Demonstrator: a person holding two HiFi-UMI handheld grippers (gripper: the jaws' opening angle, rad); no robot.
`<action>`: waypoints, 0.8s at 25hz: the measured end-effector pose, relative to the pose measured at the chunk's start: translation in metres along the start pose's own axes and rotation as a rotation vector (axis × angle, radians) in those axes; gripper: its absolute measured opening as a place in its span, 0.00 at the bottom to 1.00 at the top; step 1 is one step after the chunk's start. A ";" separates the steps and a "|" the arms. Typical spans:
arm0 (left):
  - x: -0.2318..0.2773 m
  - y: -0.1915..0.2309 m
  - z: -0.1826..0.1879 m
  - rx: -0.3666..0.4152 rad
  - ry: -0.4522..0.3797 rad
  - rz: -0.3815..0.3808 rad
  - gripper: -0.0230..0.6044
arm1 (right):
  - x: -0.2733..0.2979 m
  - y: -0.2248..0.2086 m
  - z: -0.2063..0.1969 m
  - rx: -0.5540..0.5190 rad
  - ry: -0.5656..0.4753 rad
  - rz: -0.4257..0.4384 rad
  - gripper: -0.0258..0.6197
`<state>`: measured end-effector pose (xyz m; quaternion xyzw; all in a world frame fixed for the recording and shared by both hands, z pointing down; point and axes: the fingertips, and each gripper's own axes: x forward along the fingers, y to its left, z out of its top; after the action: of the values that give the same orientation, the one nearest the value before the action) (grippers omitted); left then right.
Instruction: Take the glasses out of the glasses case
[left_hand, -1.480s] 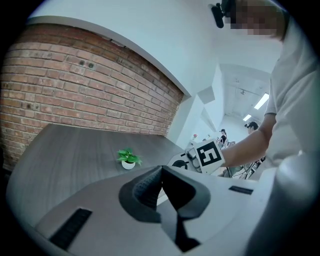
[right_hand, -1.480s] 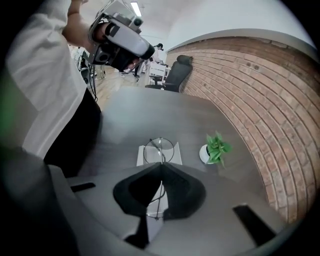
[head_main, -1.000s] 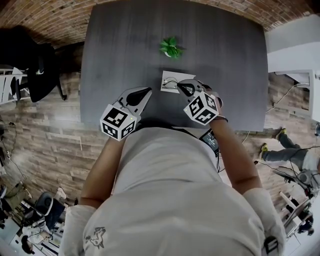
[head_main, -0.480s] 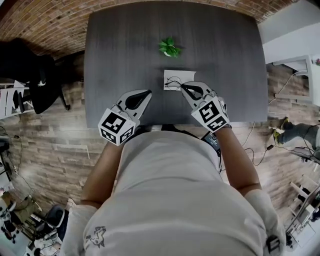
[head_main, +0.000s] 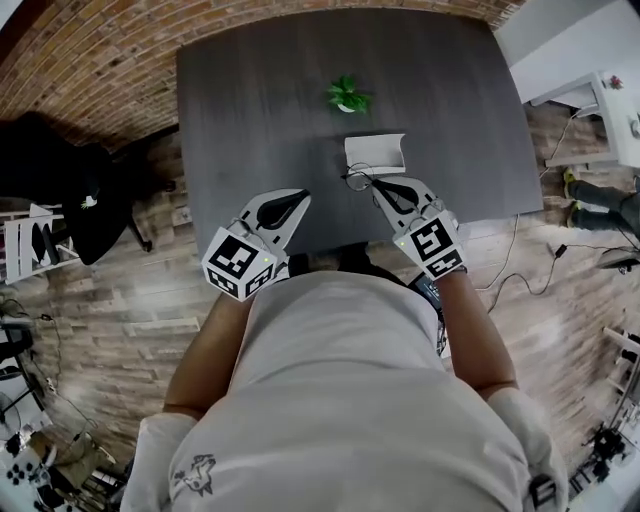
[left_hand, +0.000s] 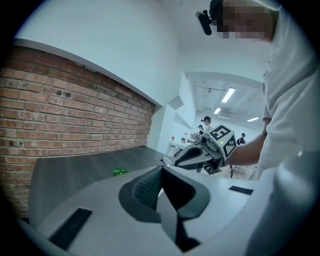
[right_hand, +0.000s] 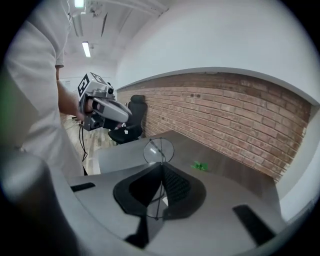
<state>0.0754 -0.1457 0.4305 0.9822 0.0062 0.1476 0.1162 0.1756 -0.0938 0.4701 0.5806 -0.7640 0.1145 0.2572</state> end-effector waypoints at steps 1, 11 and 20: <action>-0.007 0.000 0.000 0.007 -0.002 -0.015 0.05 | -0.001 0.006 0.003 0.010 -0.005 -0.019 0.06; -0.060 -0.015 -0.011 0.111 0.012 -0.177 0.05 | -0.026 0.069 0.024 0.101 -0.072 -0.197 0.06; -0.062 -0.044 -0.004 0.131 -0.013 -0.247 0.05 | -0.072 0.086 0.027 0.114 -0.096 -0.276 0.06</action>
<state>0.0157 -0.1048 0.4060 0.9804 0.1360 0.1249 0.0690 0.1014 -0.0215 0.4203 0.6985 -0.6806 0.0935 0.2001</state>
